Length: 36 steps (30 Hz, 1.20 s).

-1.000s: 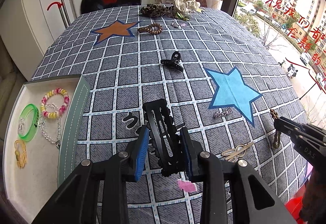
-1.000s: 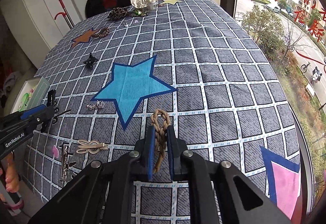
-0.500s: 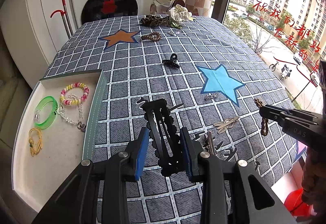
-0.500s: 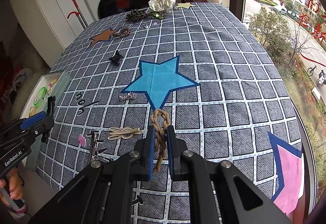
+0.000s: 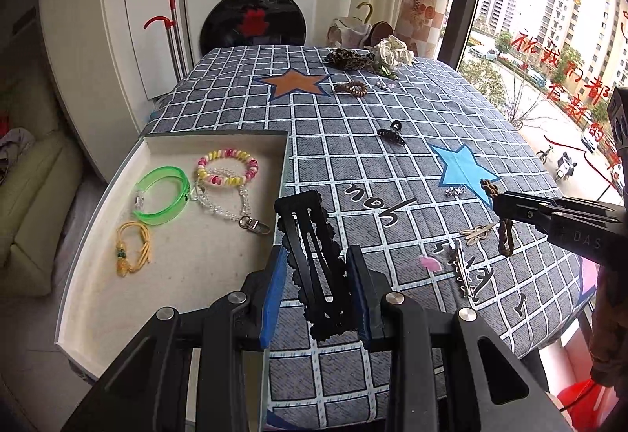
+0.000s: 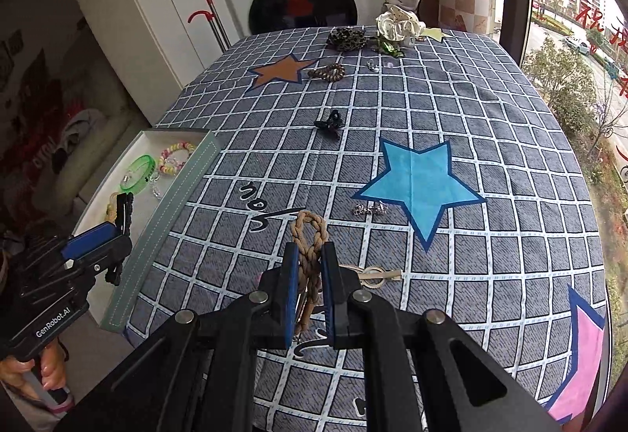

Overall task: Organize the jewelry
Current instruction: 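Carry the black hair clip and braided bracelet over the white tray with both tools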

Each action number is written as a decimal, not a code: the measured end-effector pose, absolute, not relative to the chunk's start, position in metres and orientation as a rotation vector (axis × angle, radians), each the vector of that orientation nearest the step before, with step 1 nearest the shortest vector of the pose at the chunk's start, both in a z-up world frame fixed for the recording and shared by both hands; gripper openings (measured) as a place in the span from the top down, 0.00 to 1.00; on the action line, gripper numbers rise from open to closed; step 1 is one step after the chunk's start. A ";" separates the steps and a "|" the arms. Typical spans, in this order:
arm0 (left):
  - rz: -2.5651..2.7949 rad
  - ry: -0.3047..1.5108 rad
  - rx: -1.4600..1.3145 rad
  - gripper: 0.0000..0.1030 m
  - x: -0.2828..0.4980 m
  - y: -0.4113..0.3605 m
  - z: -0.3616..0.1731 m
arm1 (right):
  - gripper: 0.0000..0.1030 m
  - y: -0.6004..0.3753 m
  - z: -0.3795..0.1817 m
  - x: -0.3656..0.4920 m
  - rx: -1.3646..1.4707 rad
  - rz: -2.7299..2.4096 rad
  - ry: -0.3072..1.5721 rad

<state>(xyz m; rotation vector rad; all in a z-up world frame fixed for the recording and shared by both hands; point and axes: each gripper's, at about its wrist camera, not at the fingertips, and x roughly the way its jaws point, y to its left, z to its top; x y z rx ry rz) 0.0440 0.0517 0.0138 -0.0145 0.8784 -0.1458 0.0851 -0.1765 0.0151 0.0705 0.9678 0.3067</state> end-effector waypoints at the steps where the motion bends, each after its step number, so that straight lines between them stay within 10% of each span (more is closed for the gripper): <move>1: -0.132 0.876 -0.019 0.62 0.043 0.060 0.014 | 0.88 -0.168 0.017 0.086 0.066 0.324 0.967; 36: 0.111 1.041 -0.119 0.62 0.062 0.206 -0.058 | 0.88 0.070 -0.025 0.132 -0.136 0.672 1.080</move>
